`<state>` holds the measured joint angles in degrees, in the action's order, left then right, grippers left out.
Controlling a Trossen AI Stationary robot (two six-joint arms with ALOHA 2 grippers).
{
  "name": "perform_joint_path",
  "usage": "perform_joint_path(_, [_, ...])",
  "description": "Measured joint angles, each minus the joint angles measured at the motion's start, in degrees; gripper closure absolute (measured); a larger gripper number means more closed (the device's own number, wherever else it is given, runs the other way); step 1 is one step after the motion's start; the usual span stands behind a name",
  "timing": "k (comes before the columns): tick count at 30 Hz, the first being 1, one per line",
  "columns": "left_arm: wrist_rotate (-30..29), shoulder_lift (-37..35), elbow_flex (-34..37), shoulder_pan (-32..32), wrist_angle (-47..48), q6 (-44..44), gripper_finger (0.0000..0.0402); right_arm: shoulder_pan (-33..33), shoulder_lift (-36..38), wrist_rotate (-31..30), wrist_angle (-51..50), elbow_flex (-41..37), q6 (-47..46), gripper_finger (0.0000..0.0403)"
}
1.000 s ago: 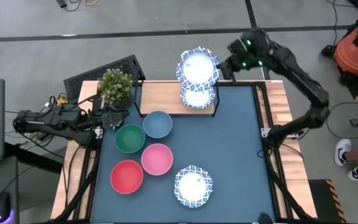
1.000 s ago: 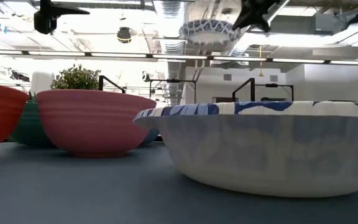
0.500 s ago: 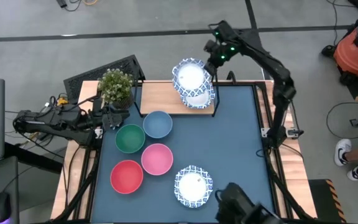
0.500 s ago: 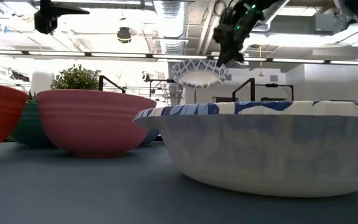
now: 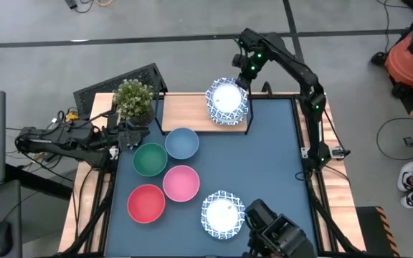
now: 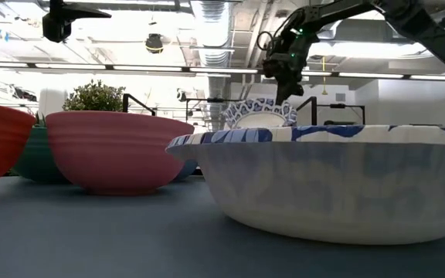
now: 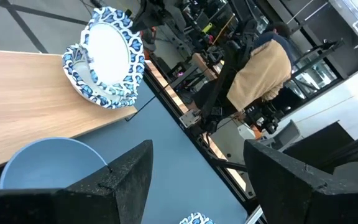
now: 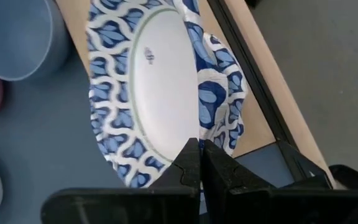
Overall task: Place and stack bowls onto a shelf
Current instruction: Stack the white bowl on top of the white bowl on the shelf
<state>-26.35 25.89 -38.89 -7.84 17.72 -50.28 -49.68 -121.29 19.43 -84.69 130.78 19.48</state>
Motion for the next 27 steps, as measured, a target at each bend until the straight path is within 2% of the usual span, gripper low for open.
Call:
perform_joint_path(10, [-0.02,0.00,0.00,0.00,0.00,-0.17,0.0166,0.04,0.17,0.09,-4.60,-0.26,1.56,0.0382])
perform_joint_path(22, [-1.09,0.00,0.00,-0.02,-0.02,-0.15,0.0166,0.52,0.11,0.05,-4.67,-0.77,2.91,0.0381])
perform_joint_path(27, [-1.09,0.00,0.00,0.00,-0.02,-0.32,0.0166,0.59,0.11,0.03,-4.65,-0.79,2.92,0.0369])
